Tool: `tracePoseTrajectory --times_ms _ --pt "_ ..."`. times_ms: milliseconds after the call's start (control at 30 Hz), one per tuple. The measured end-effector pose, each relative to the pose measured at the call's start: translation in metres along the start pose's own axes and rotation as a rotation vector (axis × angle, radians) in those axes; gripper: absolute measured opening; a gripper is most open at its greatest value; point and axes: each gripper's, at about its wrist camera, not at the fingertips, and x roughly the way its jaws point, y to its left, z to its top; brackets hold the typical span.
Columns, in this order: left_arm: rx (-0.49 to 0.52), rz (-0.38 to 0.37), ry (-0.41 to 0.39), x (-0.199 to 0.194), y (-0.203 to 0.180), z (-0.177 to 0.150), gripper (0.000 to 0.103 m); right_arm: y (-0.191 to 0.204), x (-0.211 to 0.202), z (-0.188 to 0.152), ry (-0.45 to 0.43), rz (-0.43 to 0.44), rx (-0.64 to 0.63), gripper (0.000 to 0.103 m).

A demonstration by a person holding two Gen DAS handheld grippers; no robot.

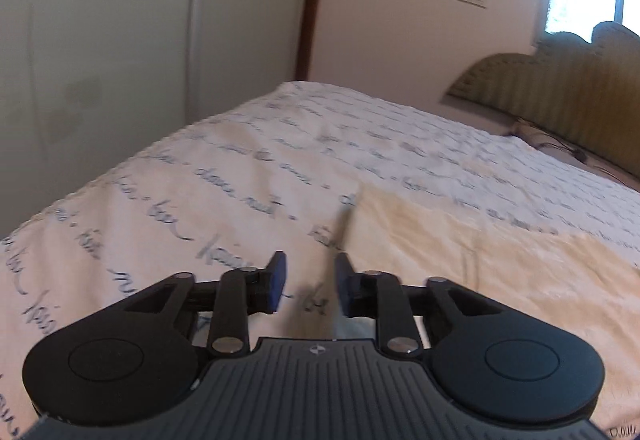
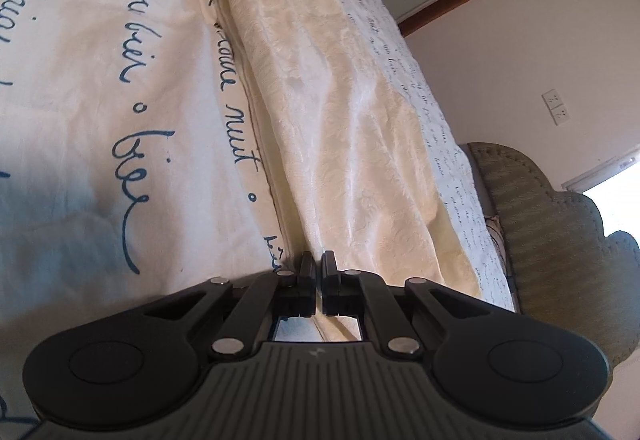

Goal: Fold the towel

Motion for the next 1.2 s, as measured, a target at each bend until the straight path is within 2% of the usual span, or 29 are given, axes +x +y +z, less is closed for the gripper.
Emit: tracePoseTrajectory --times_ms 67,133,167,233,300,333,400,467,500,533,600,700,733,800,833,867,967,1067,1100,1133,1167,1200 --pt "-0.013 0.032 -0.045 -0.013 -0.005 0.006 0.025 0.001 -0.001 -0.002 -0.009 -0.006 0.025 0.003" --pt "0.015 -0.010 -0.075 -0.026 -0.022 0.013 0.028 0.002 -0.004 -0.002 -0.012 -0.011 0.048 0.003" --pt "0.040 -0.052 -0.075 -0.030 -0.036 0.015 0.031 0.003 -0.006 -0.001 -0.013 -0.015 0.048 0.003" --pt "0.105 -0.169 -0.056 -0.036 -0.070 0.015 0.061 0.003 -0.008 -0.002 -0.015 -0.019 0.077 0.003" --pt "0.163 -0.308 -0.037 -0.039 -0.114 0.007 0.075 0.003 -0.007 -0.005 -0.021 -0.026 0.138 0.005" --pt "0.197 -0.365 -0.028 -0.040 -0.134 0.003 0.076 0.003 -0.007 -0.007 -0.029 -0.037 0.166 0.005" --pt "0.303 -0.480 0.022 -0.041 -0.183 -0.008 0.076 0.007 -0.014 -0.008 -0.030 -0.071 0.138 0.005" --pt "0.392 -0.577 0.053 -0.042 -0.224 -0.024 0.076 0.003 -0.028 -0.015 -0.035 -0.056 0.122 0.010" --pt "0.436 -0.606 0.067 -0.043 -0.242 -0.031 0.076 -0.007 -0.037 -0.023 -0.033 -0.036 0.173 0.011" --pt "0.482 -0.635 0.072 -0.044 -0.259 -0.039 0.076 -0.020 -0.044 -0.034 -0.024 -0.034 0.249 0.015" --pt "0.564 -0.690 0.061 -0.047 -0.287 -0.058 0.076 -0.047 -0.054 -0.064 0.004 -0.086 0.410 0.020" --pt "0.678 -0.736 0.051 -0.042 -0.319 -0.085 0.076 -0.093 -0.071 -0.131 0.093 -0.211 0.779 0.030" --pt "0.708 -0.740 0.043 -0.040 -0.325 -0.095 0.077 -0.106 -0.080 -0.157 0.097 -0.245 0.940 0.037" --pt "0.761 -0.738 0.017 -0.035 -0.335 -0.114 0.077 -0.125 -0.101 -0.206 0.050 -0.297 1.298 0.070" --pt "0.782 -0.737 0.008 -0.033 -0.336 -0.121 0.077 -0.128 -0.111 -0.229 0.011 -0.315 1.467 0.094" --pt "0.799 -0.733 0.010 -0.029 -0.337 -0.127 0.077 -0.129 -0.119 -0.252 -0.034 -0.313 1.614 0.099" --pt "0.762 -0.741 0.030 -0.018 -0.335 -0.132 0.080 -0.125 -0.117 -0.310 -0.180 -0.188 1.946 0.098" --pt "0.665 -0.770 0.103 -0.003 -0.327 -0.124 0.088 -0.122 -0.090 -0.352 -0.314 -0.101 2.230 0.098" --pt "0.634 -0.781 0.125 0.003 -0.323 -0.122 0.091 -0.124 -0.077 -0.362 -0.388 -0.059 2.302 0.098" --pt "0.611 -0.794 0.139 0.006 -0.321 -0.120 0.091 -0.129 -0.069 -0.368 -0.441 -0.066 2.312 0.098" --pt "0.601 -0.803 0.144 0.006 -0.320 -0.118 0.092 -0.136 -0.064 -0.370 -0.444 -0.131 2.300 0.096" --pt "0.601 -0.805 0.142 0.005 -0.320 -0.117 0.092 -0.145 -0.061 -0.372 -0.404 -0.221 2.276 0.096"
